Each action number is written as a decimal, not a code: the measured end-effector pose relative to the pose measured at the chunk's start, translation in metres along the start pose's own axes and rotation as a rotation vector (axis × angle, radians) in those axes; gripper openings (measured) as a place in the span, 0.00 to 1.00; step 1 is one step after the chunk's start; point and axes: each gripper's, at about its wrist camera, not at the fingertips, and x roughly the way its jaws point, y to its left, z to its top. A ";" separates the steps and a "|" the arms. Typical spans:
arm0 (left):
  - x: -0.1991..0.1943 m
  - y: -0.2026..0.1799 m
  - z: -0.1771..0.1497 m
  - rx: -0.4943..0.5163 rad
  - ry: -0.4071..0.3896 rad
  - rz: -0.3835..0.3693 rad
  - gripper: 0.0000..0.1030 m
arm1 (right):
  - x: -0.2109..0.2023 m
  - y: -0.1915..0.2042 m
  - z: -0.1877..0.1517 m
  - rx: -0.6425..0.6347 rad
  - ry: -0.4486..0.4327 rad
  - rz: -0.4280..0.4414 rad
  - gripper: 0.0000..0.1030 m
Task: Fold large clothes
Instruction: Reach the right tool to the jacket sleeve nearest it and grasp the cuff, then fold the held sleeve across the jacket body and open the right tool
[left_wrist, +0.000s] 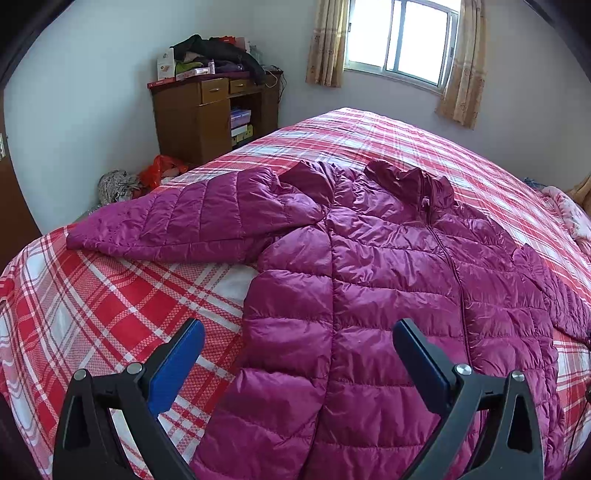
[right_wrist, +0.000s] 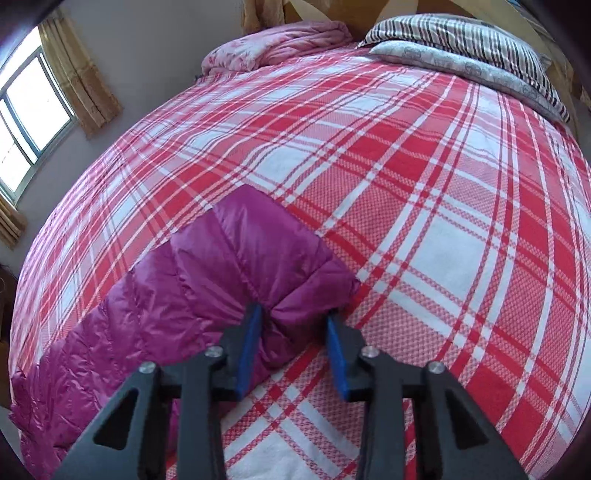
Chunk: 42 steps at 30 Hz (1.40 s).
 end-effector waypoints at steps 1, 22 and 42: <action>0.001 -0.001 0.001 0.001 0.000 -0.005 0.99 | -0.001 0.001 -0.001 -0.014 -0.002 -0.005 0.28; -0.042 0.092 0.010 -0.119 -0.130 0.057 0.99 | -0.203 0.243 -0.117 -0.663 -0.259 0.375 0.12; -0.029 0.136 0.002 -0.098 -0.174 0.113 0.99 | -0.163 0.414 -0.373 -1.054 -0.110 0.563 0.11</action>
